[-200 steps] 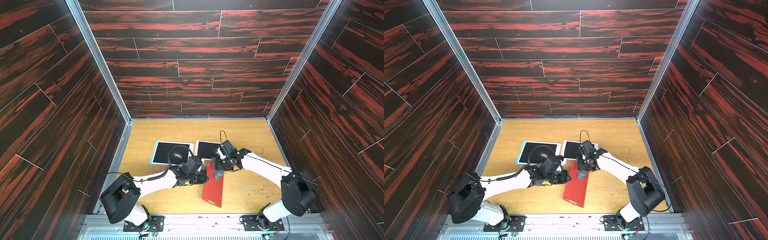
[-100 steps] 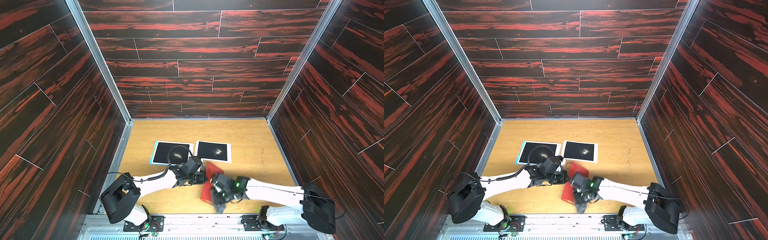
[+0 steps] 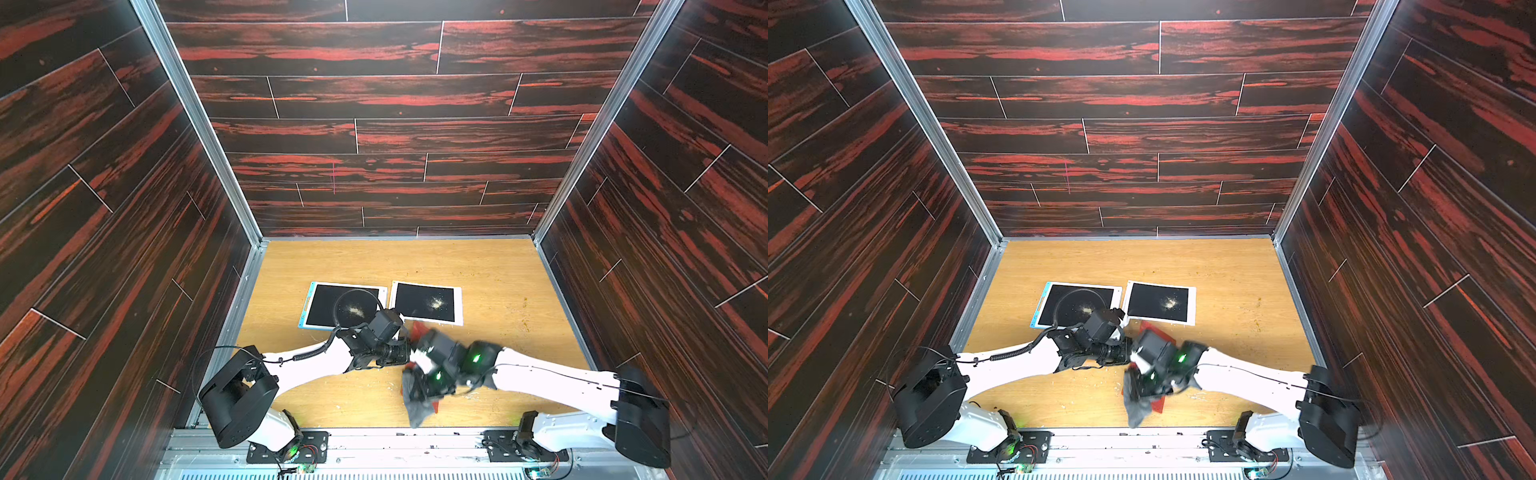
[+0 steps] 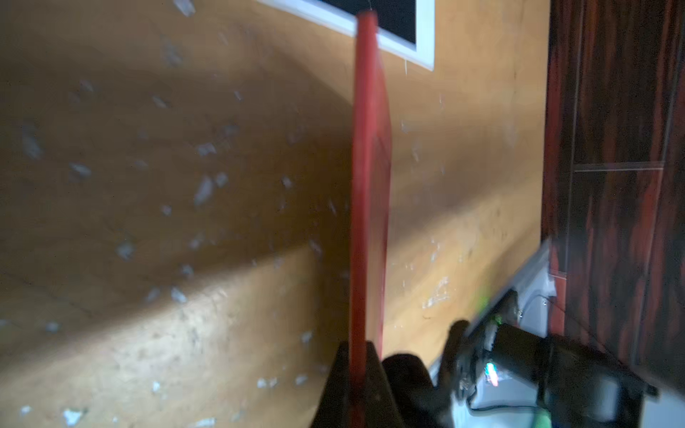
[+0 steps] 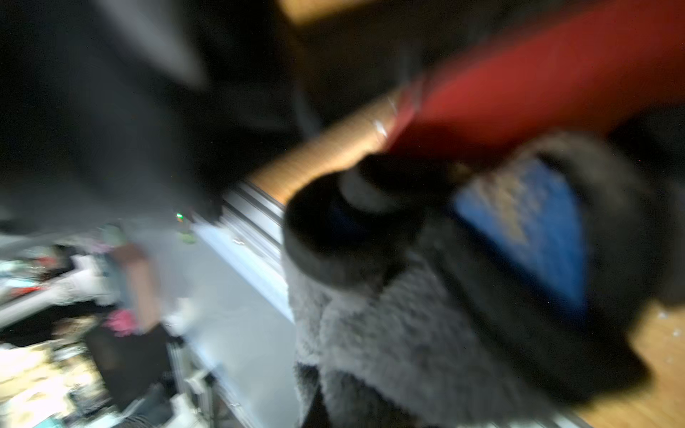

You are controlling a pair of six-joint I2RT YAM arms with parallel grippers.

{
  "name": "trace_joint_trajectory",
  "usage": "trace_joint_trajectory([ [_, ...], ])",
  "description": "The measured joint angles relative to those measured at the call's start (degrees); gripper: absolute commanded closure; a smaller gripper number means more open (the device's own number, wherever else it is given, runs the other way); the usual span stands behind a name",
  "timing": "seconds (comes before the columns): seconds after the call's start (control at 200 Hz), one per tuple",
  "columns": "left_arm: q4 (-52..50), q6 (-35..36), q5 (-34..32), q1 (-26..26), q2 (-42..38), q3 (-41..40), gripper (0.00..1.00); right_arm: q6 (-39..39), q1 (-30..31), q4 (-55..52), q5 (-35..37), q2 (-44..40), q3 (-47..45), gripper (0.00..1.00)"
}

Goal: Wipe the drawing tablet
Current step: Wipe the dirt from the drawing tablet.

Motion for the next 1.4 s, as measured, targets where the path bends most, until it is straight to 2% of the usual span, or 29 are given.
trace_joint_trajectory([
  [0.11,-1.42,0.20,-0.63,-0.39,0.70,2.21,1.00,-1.51,-8.07,2.23,-4.35,-5.46,0.98,1.00],
  [0.175,-3.63,0.85,-0.70,-0.68,1.16,4.11,1.00,-2.97,-13.25,0.90,-4.50,-9.07,2.54,1.00],
  [0.261,-8.98,3.39,-1.40,-0.39,1.25,7.87,1.00,-5.31,-19.15,-3.63,0.44,-13.57,5.46,1.00],
  [0.371,-19.96,9.11,-5.09,0.13,1.40,16.09,1.00,-6.91,-24.24,-10.47,11.08,-18.43,8.28,1.00],
  [0.456,-29.68,15.26,-10.40,0.20,2.12,25.09,1.00,-7.52,-27.12,-14.88,17.66,-21.59,8.76,1.00],
  [0.576,-40.19,23.74,-20.46,-1.16,3.43,36.17,1.00,-7.61,-30.77,-18.16,23.39,-23.61,8.74,1.00],
  [0.741,-51.39,35.71,-38.82,-9.44,7.10,45.24,1.00,-7.65,-35.47,-17.07,26.91,-25.14,7.98,1.00],
  [0.887,-53.09,45.62,-54.90,-16.79,10.03,42.12,1.00,-8.00,-41.83,-13.62,26.34,-24.35,4.55,1.00],
  [1.002,-48.61,53.18,-62.88,-20.20,10.12,34.47,1.00,-8.57,-51.45,-10.05,21.70,-22.01,0.33,1.00],
  [1.177,-40.41,59.84,-65.07,-21.49,8.68,28.46,1.00,-8.96,-66.20,-4.33,10.69,-18.23,-4.96,1.00],
  [1.398,-30.93,63.36,-60.39,-23.34,1.40,20.28,1.00,-8.55,-71.23,1.55,4.79,-11.69,-7.23,1.00],
])
